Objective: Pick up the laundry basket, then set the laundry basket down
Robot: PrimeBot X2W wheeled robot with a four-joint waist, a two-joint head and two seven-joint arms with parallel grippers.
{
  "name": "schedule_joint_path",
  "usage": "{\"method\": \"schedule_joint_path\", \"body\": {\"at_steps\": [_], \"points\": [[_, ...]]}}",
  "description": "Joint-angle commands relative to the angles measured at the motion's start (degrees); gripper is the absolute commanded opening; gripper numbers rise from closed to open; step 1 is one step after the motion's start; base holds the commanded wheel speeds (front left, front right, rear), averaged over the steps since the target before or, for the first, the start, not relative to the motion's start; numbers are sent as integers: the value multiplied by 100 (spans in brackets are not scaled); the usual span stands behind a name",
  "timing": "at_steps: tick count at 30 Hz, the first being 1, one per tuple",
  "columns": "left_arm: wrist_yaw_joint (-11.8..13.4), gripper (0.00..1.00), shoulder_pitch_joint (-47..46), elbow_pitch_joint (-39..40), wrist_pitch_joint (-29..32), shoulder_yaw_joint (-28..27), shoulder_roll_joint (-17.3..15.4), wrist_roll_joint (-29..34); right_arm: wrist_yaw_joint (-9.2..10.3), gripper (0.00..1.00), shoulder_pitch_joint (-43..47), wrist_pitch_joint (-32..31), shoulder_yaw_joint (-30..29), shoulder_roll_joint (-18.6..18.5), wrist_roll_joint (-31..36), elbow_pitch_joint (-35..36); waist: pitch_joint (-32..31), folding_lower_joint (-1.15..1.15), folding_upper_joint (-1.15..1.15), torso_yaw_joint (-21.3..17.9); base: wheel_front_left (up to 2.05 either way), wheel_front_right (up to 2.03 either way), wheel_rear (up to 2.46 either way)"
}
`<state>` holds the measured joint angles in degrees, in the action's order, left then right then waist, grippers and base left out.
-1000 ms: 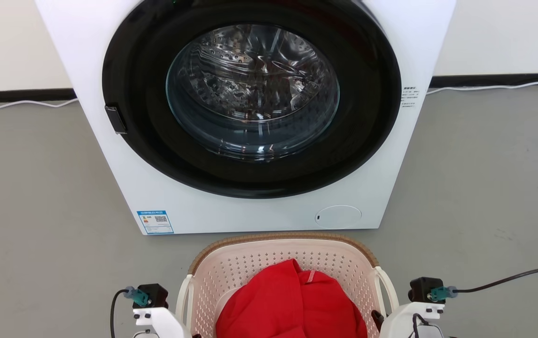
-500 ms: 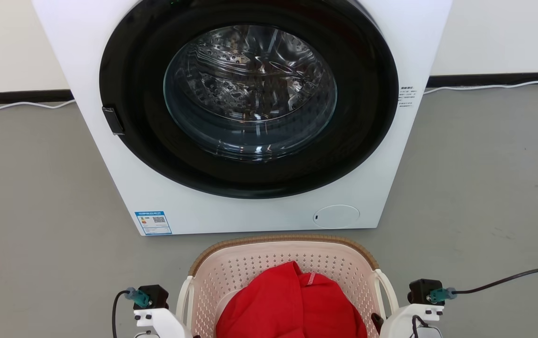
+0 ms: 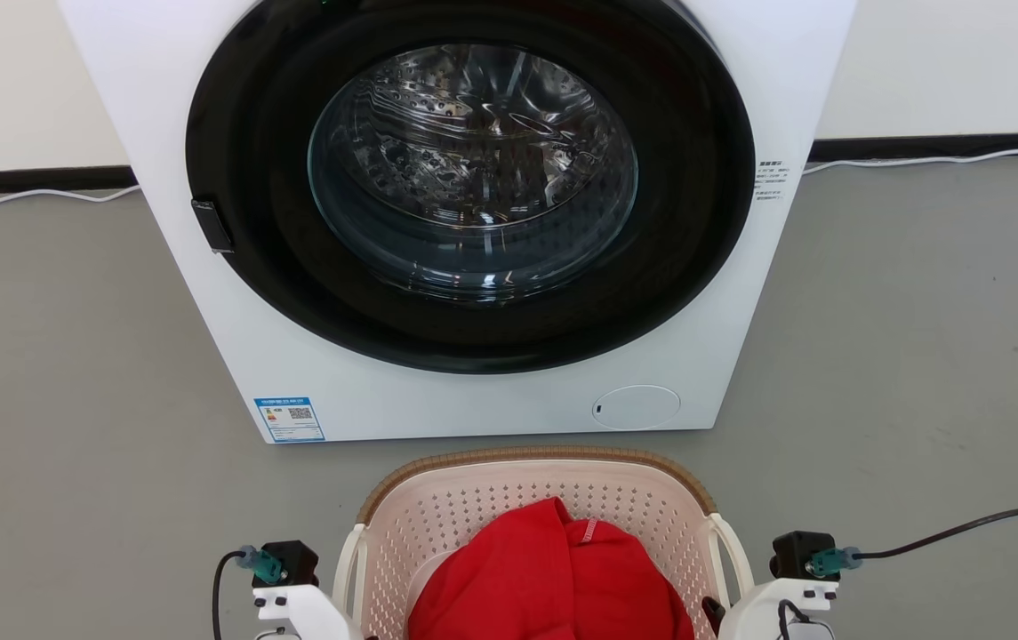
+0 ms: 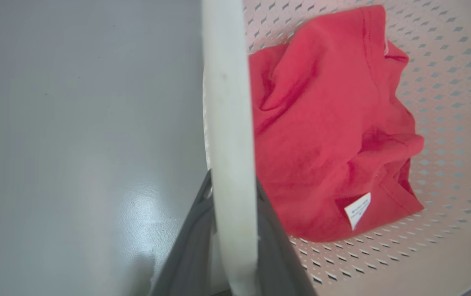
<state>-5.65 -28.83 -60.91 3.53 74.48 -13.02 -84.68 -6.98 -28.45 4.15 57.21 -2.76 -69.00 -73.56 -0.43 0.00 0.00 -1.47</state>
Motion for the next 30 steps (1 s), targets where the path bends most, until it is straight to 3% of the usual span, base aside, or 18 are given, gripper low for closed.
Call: {"method": "schedule_joint_path", "body": {"at_steps": [1,30], "points": [[-102,0,-218,-16,-80,-145,-156,20,-51,0,-105,70,94,-11,-43,11,3,0,0,-2,0,0,0],[-165,0,-217,-134,-94,-158,-84,57,-51,0,-191,75,499,-11,-369,-28,21,0,0,-56,0,0,0]]}}
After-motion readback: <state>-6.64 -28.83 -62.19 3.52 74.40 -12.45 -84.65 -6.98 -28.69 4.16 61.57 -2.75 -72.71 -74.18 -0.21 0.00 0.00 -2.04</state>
